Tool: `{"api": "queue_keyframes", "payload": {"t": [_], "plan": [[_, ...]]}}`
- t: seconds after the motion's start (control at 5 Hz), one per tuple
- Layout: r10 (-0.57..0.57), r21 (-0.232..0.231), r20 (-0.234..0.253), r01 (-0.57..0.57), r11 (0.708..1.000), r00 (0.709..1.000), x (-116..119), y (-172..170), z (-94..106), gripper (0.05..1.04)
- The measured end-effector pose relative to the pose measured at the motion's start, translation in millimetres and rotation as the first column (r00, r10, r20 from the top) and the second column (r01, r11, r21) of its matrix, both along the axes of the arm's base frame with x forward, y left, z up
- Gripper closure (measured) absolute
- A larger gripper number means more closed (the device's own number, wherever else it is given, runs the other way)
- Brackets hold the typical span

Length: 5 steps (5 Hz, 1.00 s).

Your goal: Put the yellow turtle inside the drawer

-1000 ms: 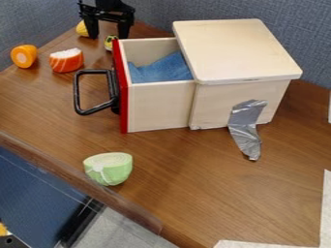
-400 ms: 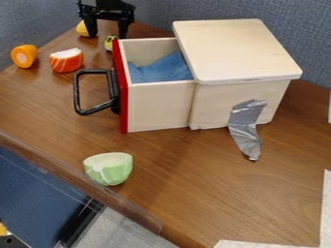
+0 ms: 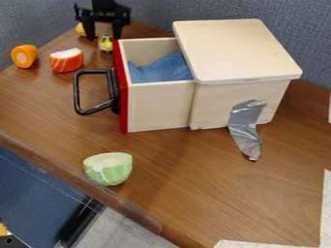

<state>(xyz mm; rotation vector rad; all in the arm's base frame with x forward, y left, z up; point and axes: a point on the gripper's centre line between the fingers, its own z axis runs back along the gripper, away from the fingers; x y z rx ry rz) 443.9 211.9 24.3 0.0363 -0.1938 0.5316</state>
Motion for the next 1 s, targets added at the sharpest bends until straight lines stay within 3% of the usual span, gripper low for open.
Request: {"api": "queue_keyframes", "payload": {"t": [0.2,0.6,0.8,1.0], "plan": [[0.041,-0.008,0.002,-0.041,0.999,0.999,-2.2,1.2,-2.3,0.542],[0.070,-0.030,0.013,-0.070,0.997,0.997,-6.6,3.8,-1.9,0.543],[0.033,-0.034,0.018,-0.032,0.999,0.999,-12.1,2.5,7.0,0.543],[-0.024,-0.018,0.095,0.026,1.000,0.995,-13.3,2.1,40.0,0.543]]}}
